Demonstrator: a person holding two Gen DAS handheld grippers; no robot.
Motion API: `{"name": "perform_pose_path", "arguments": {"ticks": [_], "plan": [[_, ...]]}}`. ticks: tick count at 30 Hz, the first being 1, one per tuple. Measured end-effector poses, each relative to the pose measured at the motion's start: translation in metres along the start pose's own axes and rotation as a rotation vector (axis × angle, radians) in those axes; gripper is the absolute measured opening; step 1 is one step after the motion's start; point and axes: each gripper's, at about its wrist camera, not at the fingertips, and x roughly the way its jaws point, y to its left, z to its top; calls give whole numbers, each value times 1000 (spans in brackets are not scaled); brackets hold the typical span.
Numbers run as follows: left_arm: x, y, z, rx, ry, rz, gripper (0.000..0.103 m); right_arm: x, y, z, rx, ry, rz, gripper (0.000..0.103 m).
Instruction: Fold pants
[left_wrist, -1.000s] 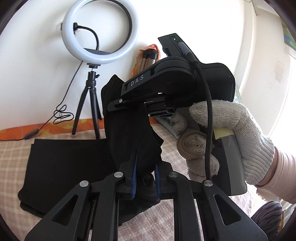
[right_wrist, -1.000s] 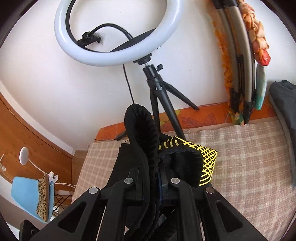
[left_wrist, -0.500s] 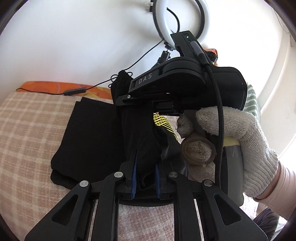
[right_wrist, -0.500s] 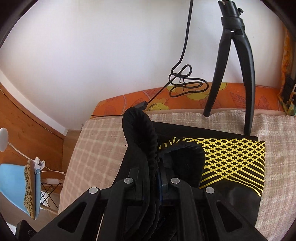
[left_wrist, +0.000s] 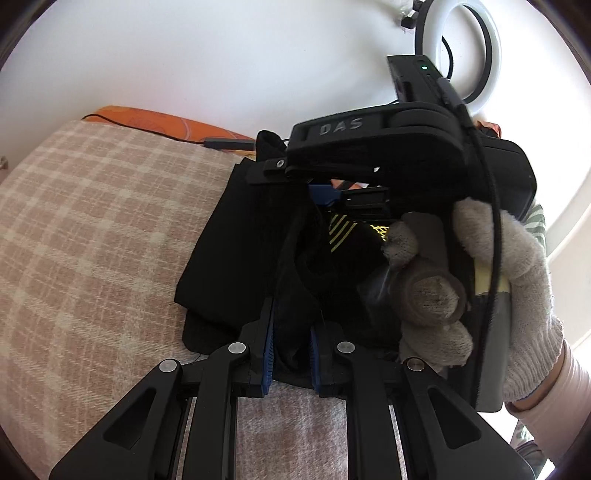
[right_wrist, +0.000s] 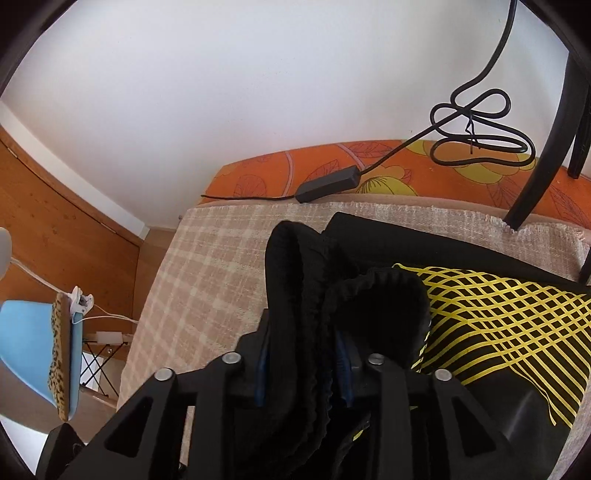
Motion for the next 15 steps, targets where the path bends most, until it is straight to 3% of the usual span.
{"name": "perform_pose_path", "arguments": {"ticks": [5, 7, 10, 12, 15], "plan": [[-4, 25, -3, -111, 14, -1, 14, -62, -9, -5, -73, -111, 79, 42], [-8, 27, -5, -111, 9, 39, 15, -84, -21, -12, -99, -130, 37, 44], [-15, 29, -8, -120, 19, 87, 27, -107, -52, -24, -102, -132, -25, 45], [-22, 30, -8, -127, 14, 140, 48, -118, -76, -29, -86, -132, -73, 46], [-43, 28, -6, -109, -65, 201, 48, -123, -109, -31, -52, -124, -123, 46]]}}
